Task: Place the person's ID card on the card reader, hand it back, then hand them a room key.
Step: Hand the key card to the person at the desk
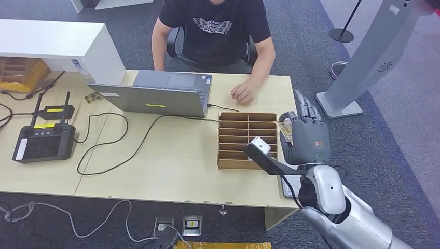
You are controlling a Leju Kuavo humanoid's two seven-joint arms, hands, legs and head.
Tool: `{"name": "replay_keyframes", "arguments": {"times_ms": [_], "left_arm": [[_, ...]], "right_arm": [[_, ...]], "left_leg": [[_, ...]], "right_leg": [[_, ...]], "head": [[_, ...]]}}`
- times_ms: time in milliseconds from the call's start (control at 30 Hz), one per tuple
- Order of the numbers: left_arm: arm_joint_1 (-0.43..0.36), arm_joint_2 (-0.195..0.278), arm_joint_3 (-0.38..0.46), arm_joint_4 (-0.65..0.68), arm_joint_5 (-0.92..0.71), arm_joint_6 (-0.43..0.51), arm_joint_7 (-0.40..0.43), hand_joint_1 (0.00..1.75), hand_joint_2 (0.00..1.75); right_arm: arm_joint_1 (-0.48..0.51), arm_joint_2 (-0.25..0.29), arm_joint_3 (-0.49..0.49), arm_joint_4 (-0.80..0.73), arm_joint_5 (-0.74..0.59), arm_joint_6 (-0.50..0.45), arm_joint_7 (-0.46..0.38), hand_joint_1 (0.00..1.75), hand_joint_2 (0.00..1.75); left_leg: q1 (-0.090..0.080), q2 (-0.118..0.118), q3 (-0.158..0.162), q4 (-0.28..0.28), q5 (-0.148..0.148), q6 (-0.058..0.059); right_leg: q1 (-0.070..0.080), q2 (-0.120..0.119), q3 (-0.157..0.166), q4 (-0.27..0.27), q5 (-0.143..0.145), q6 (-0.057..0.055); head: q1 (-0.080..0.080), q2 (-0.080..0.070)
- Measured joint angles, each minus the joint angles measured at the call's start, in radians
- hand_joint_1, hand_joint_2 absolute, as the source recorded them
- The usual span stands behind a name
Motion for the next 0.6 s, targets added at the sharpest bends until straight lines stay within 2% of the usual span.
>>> {"name": "replay_keyframes", "arguments": {"times_ms": [167, 600], "left_arm": [[0.003, -0.012, 0.000, 0.007, -0.002, 0.000, 0.006, 0.00, 0.00], [0.009, -0.027, 0.002, 0.017, -0.039, -0.002, 0.033, 0.00, 0.00]], "right_arm": [[-0.009, 0.052, 0.026, 0.074, -0.002, -0.008, -0.005, 1.75, 1.75], [-0.041, 0.133, 0.072, 0.185, -0.027, -0.028, -0.050, 1.75, 1.75]], "left_leg": [[0.000, -0.001, -0.001, 0.000, 0.000, 0.000], [0.001, -0.001, -0.001, 0.000, 0.000, 0.000]], "right_leg": [[0.001, -0.001, -0.001, 0.000, 0.000, 0.000], [0.001, -0.001, -0.001, 0.000, 0.000, 0.000]], "head": [[-0.001, 0.000], [0.000, 0.000]]}}
